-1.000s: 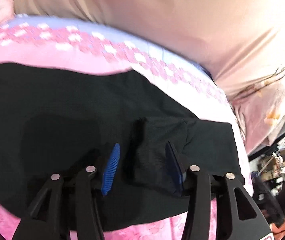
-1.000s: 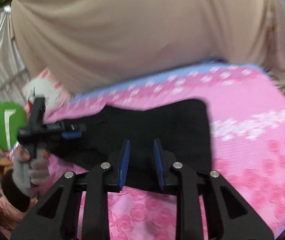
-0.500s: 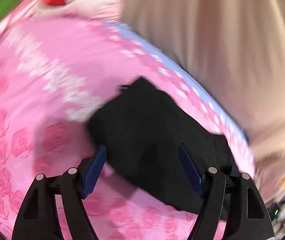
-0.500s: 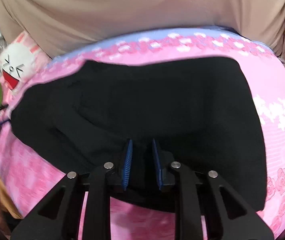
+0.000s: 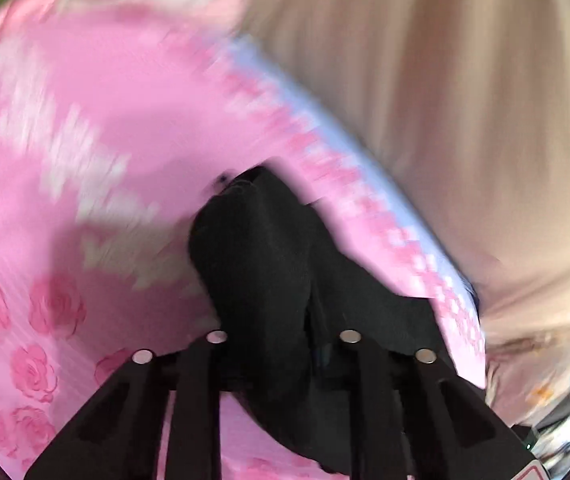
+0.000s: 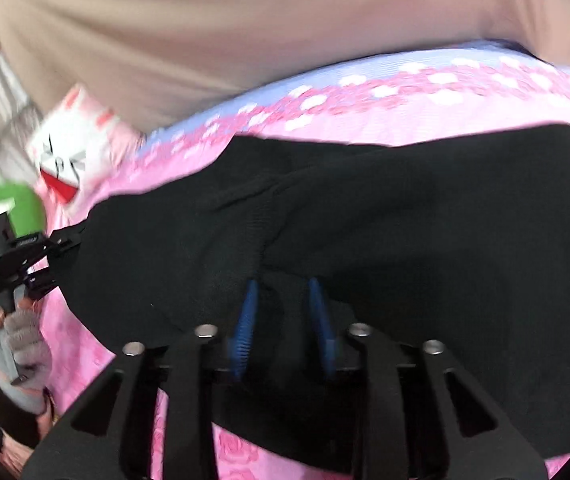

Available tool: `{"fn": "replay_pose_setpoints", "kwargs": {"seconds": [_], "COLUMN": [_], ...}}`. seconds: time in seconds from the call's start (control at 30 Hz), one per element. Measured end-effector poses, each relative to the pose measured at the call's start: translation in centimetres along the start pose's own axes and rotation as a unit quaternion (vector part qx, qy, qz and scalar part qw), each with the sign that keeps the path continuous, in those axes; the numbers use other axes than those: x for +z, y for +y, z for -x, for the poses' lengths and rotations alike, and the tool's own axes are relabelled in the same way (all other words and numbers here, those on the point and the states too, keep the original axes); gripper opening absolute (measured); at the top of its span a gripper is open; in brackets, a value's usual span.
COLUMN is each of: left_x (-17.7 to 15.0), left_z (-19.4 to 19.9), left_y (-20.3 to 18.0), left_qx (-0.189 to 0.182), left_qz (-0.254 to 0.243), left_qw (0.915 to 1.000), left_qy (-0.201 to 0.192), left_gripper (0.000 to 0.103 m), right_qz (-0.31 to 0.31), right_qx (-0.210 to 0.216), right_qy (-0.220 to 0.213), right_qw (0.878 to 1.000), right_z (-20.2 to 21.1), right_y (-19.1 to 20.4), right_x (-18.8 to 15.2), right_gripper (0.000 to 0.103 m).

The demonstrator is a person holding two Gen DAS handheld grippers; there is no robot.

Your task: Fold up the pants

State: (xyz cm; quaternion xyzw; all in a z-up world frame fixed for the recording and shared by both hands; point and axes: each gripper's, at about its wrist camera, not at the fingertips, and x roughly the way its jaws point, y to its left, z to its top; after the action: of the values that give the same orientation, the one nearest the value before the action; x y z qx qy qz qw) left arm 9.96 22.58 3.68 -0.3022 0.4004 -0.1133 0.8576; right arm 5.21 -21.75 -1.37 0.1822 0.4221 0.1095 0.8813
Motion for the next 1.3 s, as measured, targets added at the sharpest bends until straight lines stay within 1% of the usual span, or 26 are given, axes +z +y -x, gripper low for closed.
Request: {"fn": "replay_pose_setpoints", "kwargs": {"seconds": [0.07, 0.13, 0.2, 0.27, 0.37, 0.43, 0.47, 0.5, 0.57, 0.63, 0.7, 0.77, 0.8, 0.83, 0.87, 0.93, 0.97, 1.0, 1.07, 1.1, 1.13, 1.17, 1.2, 1.23, 1.27, 1.3], "left_x": [0.3, 0.1, -1.0, -2.9, -8.3, -12.4, -14.0, -16.1, -19.1, -20.7, -20.4, -18.7, -17.5, -16.5, -15.4, -14.1, -13.5, -12.8, -12.1, -11.9, -11.8, -11.7, -11.7, -11.8, -11.9, -11.9], "left_z": [2.1, 4.1, 5.4, 5.4, 2.6, 0.1, -1.6, -3.7, -6.2, -6.9, -5.7, -4.1, -2.6, -1.5, -0.3, 0.9, 1.4, 1.8, 2.1, 1.9, 1.8, 1.6, 1.1, 1.0, 0.8, 0.7], "left_y": [-4.0, -9.6, -15.1, -20.1, -27.2, -29.2, -30.1, -30.7, -30.6, -29.5, -28.0, -26.6, -25.4, -24.5, -23.4, -22.0, -21.2, -20.1, -18.5, -17.9, -17.4, -16.8, -16.4, -16.0, -15.7, -15.5], "left_qx": [-0.024, -0.063, -0.095, -0.118, -0.146, -0.151, -0.155, -0.159, -0.155, -0.140, -0.143, -0.140, -0.136, -0.126, -0.109, -0.086, -0.077, -0.066, -0.048, -0.039, -0.033, -0.025, -0.011, -0.007, -0.006, -0.006], "left_qz": [-0.047, -0.105, -0.163, -0.212, -0.283, -0.305, -0.313, -0.318, -0.327, -0.331, -0.333, -0.328, -0.326, -0.326, -0.323, -0.315, -0.311, -0.304, -0.293, -0.287, -0.283, -0.279, -0.277, -0.276, -0.276, -0.273], "left_qw": [0.9984, 0.9920, 0.9817, 0.9701, 0.9468, 0.9362, 0.9301, 0.9228, 0.9134, 0.9132, 0.9136, 0.9211, 0.9264, 0.9304, 0.9364, 0.9437, 0.9464, 0.9498, 0.9546, 0.9568, 0.9584, 0.9595, 0.9603, 0.9606, 0.9608, 0.9615], "left_qy": [-0.020, -0.030, -0.027, -0.010, 0.044, 0.086, 0.113, 0.147, 0.186, 0.192, 0.184, 0.157, 0.132, 0.109, 0.081, 0.051, 0.040, 0.031, 0.020, 0.020, 0.022, 0.026, 0.028, 0.029, 0.030, 0.035], "left_gripper": [0.014, 0.014, 0.014, 0.014, 0.015, 0.018, 0.022, 0.031, 0.045, 0.045, 0.056, 0.065, 0.069, 0.072, 0.079, 0.080, 0.080, 0.080, 0.080, 0.080, 0.080, 0.080, 0.080, 0.080, 0.080, 0.080], "right_qz": [-0.016, -0.032, -0.041, -0.055, -0.067, -0.071, -0.072, -0.075, -0.081, -0.086, -0.094, -0.111, -0.118, -0.122, -0.121, -0.115, -0.111, -0.105, -0.085, -0.071, -0.065, -0.063, -0.058, -0.050, -0.049, -0.051], "right_qx": [-0.003, -0.011, -0.013, -0.012, -0.005, -0.003, -0.001, 0.001, 0.005, 0.002, 0.015, 0.043, 0.054, 0.066, 0.072, 0.079, 0.074, 0.055, 0.026, 0.023, 0.029, 0.025, 0.021, 0.016, 0.023, 0.032], "right_qy": [-0.023, -0.043, -0.055, -0.068, -0.078, -0.079, -0.079, -0.078, -0.077, -0.076, -0.080, -0.080, -0.079, -0.073, -0.067, -0.056, -0.049, -0.046, -0.045, -0.041, -0.029, -0.026, -0.027, -0.031, -0.043, -0.059], "right_qw": [1.000, 0.999, 0.998, 0.996, 0.995, 0.994, 0.994, 0.994, 0.994, 0.993, 0.992, 0.990, 0.988, 0.988, 0.988, 0.989, 0.990, 0.992, 0.995, 0.996, 0.997, 0.997, 0.998, 0.998, 0.998, 0.996], "right_z": [1.9, 3.6, 4.7, 6.1, 7.6, 8.1, 8.4, 8.7, 9.2, 9.7, 10.3, 10.6, 10.4, 10.0, 9.5, 8.2, 7.2, 6.3, 4.9, 4.5, 3.8, 3.4, 3.2, 3.3, 4.2, 5.2], "right_y": [-1.5, -3.2, -4.6, -6.1, -8.0, -8.8, -9.2, -9.7, -10.5, -11.2, -11.8, -12.2, -12.2, -12.0, -11.7, -10.9, -10.3, -9.6, -8.3, -7.4, -6.8, -5.8, -5.4, -4.8, -4.2, -4.2], "right_x": [-0.1, -0.2, -0.2, -0.5, -1.1, -1.4, -1.6, -1.9, -2.2, -2.4, -2.6, -2.5, -2.3, -2.0, -1.7, -0.9, -0.4, 0.0, 0.7, 1.0, 1.3, 1.5, 1.7, 1.9, 2.5, 2.8], "right_gripper": [0.042, 0.043, 0.043, 0.043, 0.043, 0.043, 0.043, 0.045, 0.051, 0.056, 0.060, 0.068, 0.074, 0.075, 0.075, 0.077, 0.081, 0.088, 0.088, 0.069, 0.055, 0.055, 0.049, 0.027, 0.019, 0.018]}}
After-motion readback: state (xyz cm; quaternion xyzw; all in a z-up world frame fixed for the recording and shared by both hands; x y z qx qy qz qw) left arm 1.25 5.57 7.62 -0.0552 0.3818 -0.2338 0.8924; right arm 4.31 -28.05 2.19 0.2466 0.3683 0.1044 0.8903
